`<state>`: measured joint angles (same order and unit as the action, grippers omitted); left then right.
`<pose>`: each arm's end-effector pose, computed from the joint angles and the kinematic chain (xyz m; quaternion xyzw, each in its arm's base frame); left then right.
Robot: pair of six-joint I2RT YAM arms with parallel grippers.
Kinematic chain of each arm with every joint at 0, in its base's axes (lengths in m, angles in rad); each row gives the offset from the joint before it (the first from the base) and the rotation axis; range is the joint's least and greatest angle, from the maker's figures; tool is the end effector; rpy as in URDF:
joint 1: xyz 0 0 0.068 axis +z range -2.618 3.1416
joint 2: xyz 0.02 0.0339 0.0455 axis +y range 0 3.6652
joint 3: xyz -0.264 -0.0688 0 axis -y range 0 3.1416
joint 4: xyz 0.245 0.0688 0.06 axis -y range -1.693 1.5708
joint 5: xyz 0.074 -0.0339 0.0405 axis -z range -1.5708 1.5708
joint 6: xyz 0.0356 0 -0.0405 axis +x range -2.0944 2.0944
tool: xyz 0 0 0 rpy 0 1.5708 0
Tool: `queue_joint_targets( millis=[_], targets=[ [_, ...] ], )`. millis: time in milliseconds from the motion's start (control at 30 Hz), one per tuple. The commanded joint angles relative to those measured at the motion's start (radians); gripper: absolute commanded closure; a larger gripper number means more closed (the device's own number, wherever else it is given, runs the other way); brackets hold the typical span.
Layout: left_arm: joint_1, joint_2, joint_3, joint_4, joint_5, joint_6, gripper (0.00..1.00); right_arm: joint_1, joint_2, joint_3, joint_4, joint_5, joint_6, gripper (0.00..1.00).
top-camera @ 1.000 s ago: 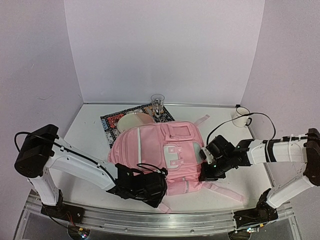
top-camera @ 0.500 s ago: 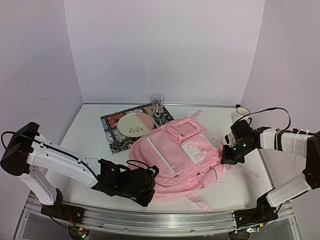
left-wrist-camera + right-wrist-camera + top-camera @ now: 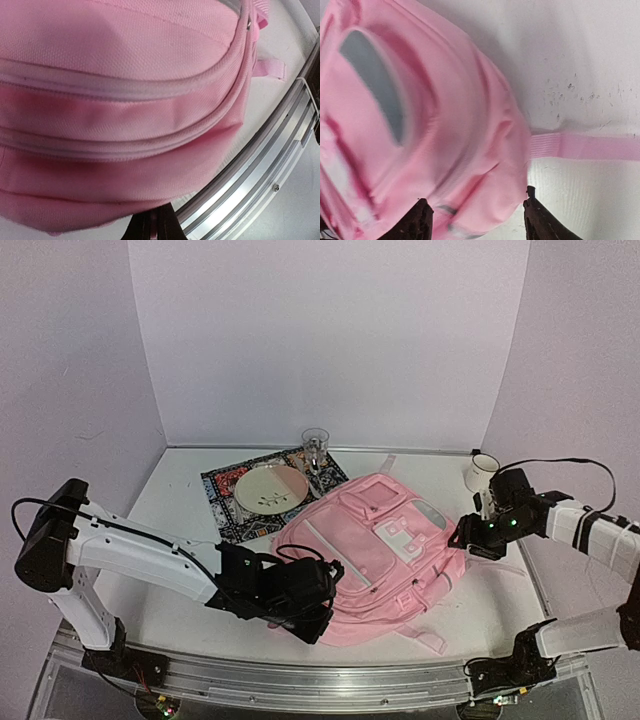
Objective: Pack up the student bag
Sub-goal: Zip the largest pocket of the bag in the student bag, then hold the largest pocket of the student bag.
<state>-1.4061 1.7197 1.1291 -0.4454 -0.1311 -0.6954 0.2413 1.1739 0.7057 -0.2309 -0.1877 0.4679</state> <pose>0.0623 -0.3463 0.1940 0.3186 0.9083 -0.1974 0.1858 0.2383 0.0655 0.2298 0.0627 0.9012 0.2256 0.3647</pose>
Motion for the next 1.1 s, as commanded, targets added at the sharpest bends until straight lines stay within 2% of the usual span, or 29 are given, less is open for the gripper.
queue_joint_targets(
  millis=[0, 200, 467, 867, 1067],
  targets=[
    [0.042, 0.040, 0.106, 0.081, 0.103, 0.068, 1.00, 0.053, -0.121, -0.033, -0.033, -0.099, 0.080, 0.24],
    [0.081, 0.114, 0.204, 0.120, 0.206, 0.131, 1.00, 0.189, -0.221, -0.092, -0.032, -0.097, 0.223, 0.10],
    [0.140, 0.188, 0.312, 0.196, 0.277, 0.134, 1.00, 0.451, -0.195, -0.107, 0.044, -0.043, 0.421, 0.10],
    [0.164, 0.333, 0.497, 0.300, 0.305, 0.110, 1.00, 0.557, -0.163, -0.175, 0.113, -0.011, 0.570, 0.13],
    [0.166, 0.337, 0.498, 0.316, 0.316, 0.118, 1.00, 0.558, -0.169, -0.202, 0.131, 0.029, 0.605, 0.22]
  ],
)
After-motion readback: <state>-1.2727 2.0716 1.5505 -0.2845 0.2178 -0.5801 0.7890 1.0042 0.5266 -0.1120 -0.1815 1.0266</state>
